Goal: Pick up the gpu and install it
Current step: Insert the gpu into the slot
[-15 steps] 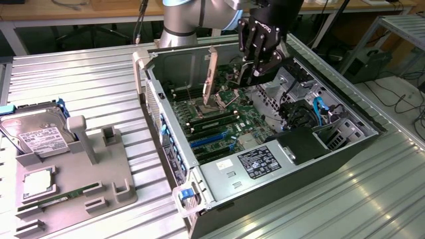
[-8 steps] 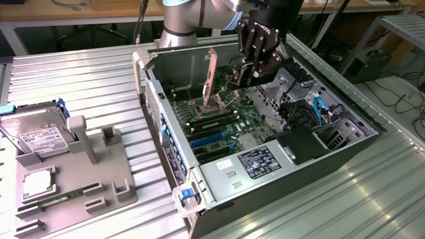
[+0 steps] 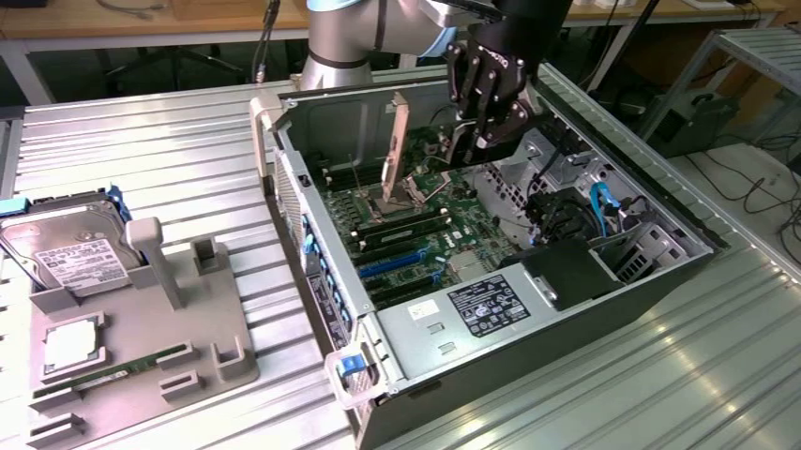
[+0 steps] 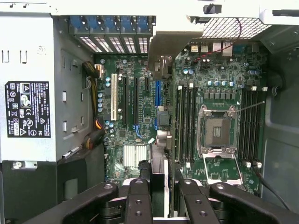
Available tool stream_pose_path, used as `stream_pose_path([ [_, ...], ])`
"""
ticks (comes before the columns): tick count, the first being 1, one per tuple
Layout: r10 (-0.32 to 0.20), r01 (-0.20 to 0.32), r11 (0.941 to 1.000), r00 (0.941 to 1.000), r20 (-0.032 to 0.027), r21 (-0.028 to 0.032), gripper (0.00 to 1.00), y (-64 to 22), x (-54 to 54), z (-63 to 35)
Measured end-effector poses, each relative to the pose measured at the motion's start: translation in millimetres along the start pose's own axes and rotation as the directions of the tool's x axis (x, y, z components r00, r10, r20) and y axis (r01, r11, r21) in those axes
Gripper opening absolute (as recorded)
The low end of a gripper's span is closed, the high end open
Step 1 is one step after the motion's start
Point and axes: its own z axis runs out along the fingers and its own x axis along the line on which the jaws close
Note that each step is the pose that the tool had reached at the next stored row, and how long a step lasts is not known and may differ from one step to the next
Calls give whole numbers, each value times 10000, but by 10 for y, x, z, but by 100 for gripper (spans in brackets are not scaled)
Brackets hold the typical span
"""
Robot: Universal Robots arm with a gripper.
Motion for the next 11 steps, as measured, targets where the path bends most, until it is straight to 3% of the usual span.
stream_pose_path([
  [11,0,0,10000,10000,0,0,28,0,-1,78],
])
